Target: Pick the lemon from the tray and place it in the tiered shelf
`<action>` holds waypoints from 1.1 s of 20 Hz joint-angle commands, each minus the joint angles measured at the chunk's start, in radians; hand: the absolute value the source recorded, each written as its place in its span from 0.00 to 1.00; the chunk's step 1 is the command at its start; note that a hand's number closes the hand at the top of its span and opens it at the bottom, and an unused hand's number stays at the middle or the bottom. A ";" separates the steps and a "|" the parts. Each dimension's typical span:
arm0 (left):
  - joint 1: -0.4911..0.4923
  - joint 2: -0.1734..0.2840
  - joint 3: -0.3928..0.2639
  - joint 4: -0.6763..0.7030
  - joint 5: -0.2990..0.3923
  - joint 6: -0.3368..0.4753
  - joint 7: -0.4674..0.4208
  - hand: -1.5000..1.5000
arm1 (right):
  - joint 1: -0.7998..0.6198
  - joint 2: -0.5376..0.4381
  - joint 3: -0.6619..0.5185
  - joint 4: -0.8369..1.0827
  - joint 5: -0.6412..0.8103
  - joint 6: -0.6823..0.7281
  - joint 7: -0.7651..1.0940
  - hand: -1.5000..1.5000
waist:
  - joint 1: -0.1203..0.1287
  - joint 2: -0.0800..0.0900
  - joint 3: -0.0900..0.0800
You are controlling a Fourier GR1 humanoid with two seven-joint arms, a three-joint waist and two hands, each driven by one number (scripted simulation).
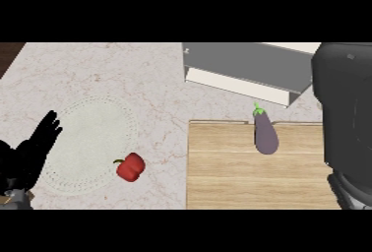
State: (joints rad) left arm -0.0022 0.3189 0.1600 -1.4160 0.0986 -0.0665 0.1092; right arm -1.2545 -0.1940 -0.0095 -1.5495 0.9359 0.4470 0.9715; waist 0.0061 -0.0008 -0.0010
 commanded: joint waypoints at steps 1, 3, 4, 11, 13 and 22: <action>-0.009 -0.004 0.004 0.022 -0.017 0.010 -0.009 0.50 | -0.025 -0.064 -0.047 0.150 0.037 -0.044 -0.037 1.00 | 0.005 0.004 0.000; -0.017 0.003 0.008 -0.031 0.013 -0.010 0.043 0.50 | -0.036 -0.062 -0.036 0.222 0.055 -0.052 -0.057 1.00 | 0.009 0.003 0.000; 0.046 0.002 0.002 -0.027 -0.003 -0.030 -0.020 0.50 | -0.062 -0.078 -0.059 0.256 0.050 -0.071 -0.086 1.00 | 0.013 0.003 0.000; 0.007 -0.039 -0.017 -0.024 -0.038 0.013 -0.009 0.50 | -0.008 -0.059 -0.112 0.408 0.051 -0.260 -0.193 1.00 | 0.012 0.006 0.001; 0.016 0.009 0.032 -0.019 0.006 -0.041 -0.006 0.50 | 0.035 -0.038 -0.088 0.386 0.073 -0.280 -0.169 1.00 | 0.008 0.002 0.001; 0.008 -0.032 0.007 -0.031 -0.033 -0.007 -0.001 0.50 | 0.020 -0.114 -0.147 0.641 0.100 -0.414 -0.271 0.00 | 0.013 0.005 0.001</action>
State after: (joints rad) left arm 0.0046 0.2999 0.1743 -1.4238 0.0762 -0.0842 0.0991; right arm -1.2368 -0.2842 -0.1538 -1.0148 1.0226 0.0840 0.7700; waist 0.0170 0.0037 -0.0003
